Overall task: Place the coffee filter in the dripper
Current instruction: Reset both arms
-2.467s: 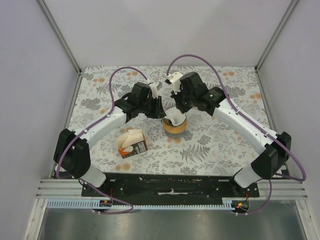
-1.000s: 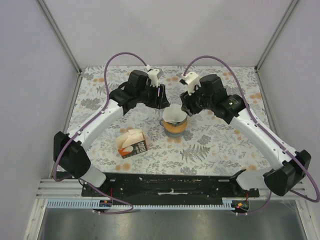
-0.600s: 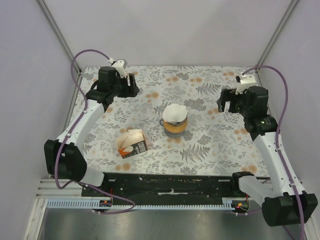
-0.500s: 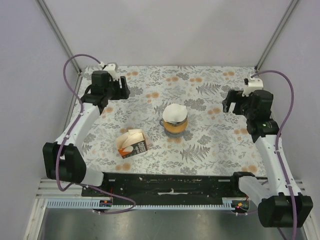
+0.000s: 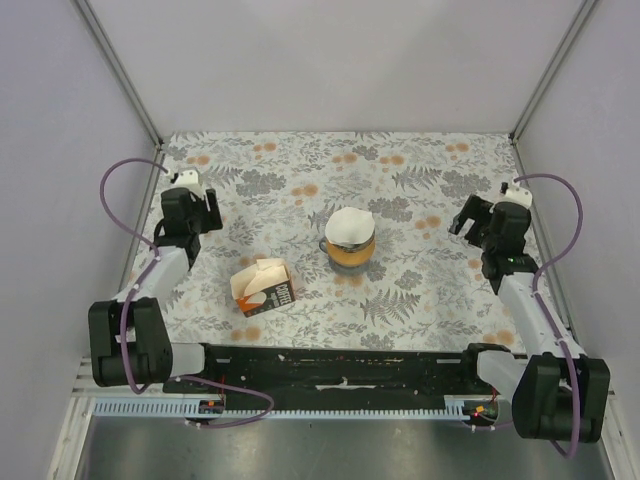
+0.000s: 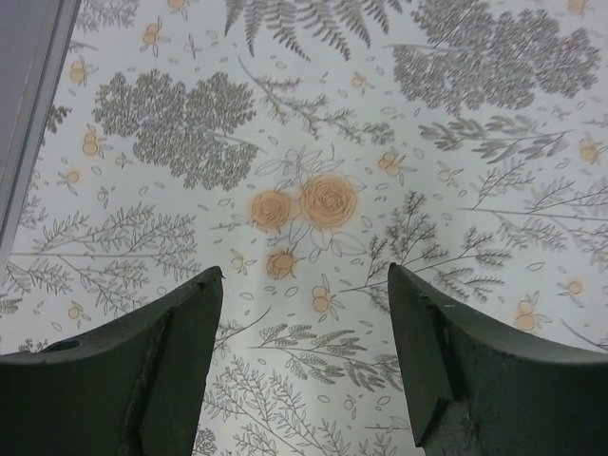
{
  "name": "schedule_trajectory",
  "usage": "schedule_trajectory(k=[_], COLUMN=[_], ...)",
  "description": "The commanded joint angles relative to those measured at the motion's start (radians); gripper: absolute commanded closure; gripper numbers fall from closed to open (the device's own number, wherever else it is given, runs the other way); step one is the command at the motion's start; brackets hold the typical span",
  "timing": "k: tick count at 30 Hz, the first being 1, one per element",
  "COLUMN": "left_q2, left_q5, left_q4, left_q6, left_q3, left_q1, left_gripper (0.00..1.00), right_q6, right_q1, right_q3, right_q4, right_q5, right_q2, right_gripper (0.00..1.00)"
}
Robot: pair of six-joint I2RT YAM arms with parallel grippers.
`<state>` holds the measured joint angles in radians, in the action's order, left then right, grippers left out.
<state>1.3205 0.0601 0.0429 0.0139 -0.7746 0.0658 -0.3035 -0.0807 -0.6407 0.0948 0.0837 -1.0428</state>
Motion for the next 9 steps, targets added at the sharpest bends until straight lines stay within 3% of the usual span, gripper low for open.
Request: schedule_trajectory(k=[1, 9], left_q2=[-0.029, 0.065], left_q5=[0.06, 0.043], left_q4=[0.23, 0.31], left_q6=[-0.042, 0.026], left_q3=[0.103, 0.179], left_q1=[0.029, 0.054], left_gripper=[0.23, 0.24], right_q6=[-0.034, -0.036], right_q1=[-0.001, -0.001], right_q3=[0.047, 0.165], right_q4=[-0.151, -0.308], right_q5=[0.054, 0.082], right_q2=[-0.008, 0.009], right_gripper=[0.02, 0.02])
